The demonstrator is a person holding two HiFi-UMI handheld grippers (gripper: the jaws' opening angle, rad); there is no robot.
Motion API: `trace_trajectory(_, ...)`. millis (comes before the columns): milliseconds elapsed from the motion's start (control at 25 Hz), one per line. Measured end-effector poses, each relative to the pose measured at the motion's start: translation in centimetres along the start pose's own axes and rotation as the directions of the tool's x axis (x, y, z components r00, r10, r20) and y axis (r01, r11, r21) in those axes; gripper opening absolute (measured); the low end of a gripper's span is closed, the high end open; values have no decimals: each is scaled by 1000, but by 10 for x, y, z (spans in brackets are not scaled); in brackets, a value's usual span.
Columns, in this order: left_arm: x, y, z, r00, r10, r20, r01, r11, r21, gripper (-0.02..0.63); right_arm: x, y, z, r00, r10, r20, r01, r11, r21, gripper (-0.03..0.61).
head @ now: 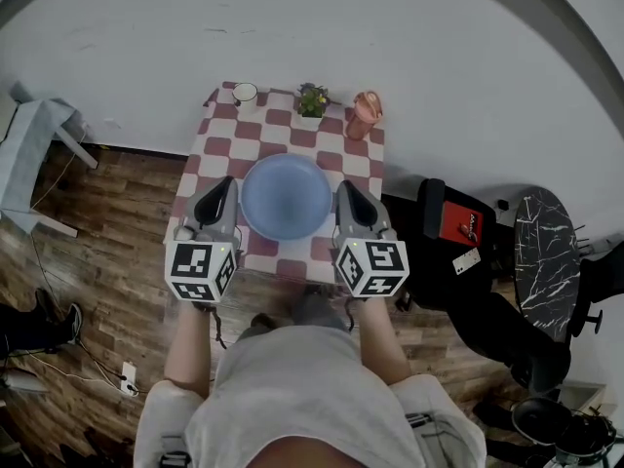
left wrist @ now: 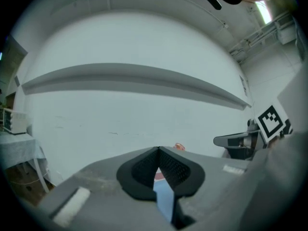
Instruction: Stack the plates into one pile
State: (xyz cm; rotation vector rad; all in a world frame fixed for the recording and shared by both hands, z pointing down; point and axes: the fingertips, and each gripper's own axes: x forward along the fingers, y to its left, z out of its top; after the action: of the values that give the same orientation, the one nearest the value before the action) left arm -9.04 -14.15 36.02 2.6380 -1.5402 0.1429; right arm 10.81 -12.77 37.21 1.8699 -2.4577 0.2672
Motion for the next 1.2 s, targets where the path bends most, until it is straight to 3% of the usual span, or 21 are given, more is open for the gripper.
trace_trajectory(400, -39, -14, 37, 991, -40, 124, 39, 999, 15, 6, -52, 15, 28, 993, -58, 105, 65, 996, -63, 0)
trace_trajectory(680, -65, -14, 55, 979, -10, 201, 4, 999, 33, 6, -85, 21, 51, 975, -108, 196, 128, 987, -96, 0)
trace_trajectory(1200, -85, -23, 63, 971, -8, 241, 0, 999, 34, 6, -113, 26, 61, 961, -132, 242, 161, 982, -102, 0)
